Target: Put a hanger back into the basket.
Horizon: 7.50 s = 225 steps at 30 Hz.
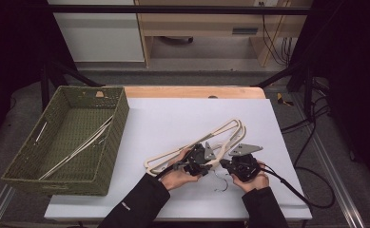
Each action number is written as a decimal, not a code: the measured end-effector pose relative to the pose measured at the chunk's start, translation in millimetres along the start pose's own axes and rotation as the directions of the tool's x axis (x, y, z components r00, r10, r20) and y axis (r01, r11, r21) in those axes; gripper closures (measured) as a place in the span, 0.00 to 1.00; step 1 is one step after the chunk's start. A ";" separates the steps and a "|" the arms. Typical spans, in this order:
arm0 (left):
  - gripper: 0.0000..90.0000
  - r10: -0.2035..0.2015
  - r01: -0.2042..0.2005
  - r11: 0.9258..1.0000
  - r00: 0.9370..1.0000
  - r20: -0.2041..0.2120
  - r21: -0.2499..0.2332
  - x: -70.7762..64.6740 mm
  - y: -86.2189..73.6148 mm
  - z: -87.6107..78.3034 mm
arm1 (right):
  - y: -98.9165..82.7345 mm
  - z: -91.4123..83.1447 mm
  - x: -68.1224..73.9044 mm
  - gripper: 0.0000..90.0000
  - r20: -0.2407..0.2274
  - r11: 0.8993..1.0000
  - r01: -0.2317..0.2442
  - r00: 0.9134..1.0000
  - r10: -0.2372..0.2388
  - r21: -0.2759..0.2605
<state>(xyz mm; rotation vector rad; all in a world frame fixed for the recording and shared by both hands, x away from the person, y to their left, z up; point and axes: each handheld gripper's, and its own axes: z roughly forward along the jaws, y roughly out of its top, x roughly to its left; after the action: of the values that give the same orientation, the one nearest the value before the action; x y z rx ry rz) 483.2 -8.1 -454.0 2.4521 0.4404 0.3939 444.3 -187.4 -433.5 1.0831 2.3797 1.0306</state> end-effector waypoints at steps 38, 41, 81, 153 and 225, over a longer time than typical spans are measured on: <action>0.94 -0.114 0.106 0.992 0.985 -0.130 -0.071 46.3 -18.9 -88.6 | -27.9 -44.5 -52.7 0.23 -0.041 0.930 -0.220 0.975 0.218 -0.296; 0.95 -0.169 0.157 0.983 0.977 -0.133 -0.092 59.1 -26.5 -98.4 | -28.5 -44.1 -53.1 0.20 -0.035 0.931 -0.214 0.976 0.213 -0.295; 0.95 -0.199 0.143 0.911 0.974 -0.110 -0.387 78.1 3.0 -270.3 | -27.2 -57.6 -49.3 0.05 -0.010 0.913 -0.157 0.986 0.166 -0.376; 0.95 -0.291 0.243 0.955 0.880 -0.376 -0.171 203.5 -207.6 -339.9 | -26.0 -54.9 -46.9 0.02 0.000 0.925 -0.136 0.989 0.146 -0.355; 0.18 -0.505 0.336 0.744 0.848 -0.158 -0.578 119.9 -182.3 -300.5 | -24.0 -59.1 -43.2 0.02 0.002 0.915 -0.141 0.988 0.153 -0.378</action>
<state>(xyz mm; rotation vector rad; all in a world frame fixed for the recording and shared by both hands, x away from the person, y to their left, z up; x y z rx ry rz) 438.4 332.7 -313.6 1.6797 0.8790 0.6070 427.7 -259.1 -410.5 1.1302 1.9813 1.4404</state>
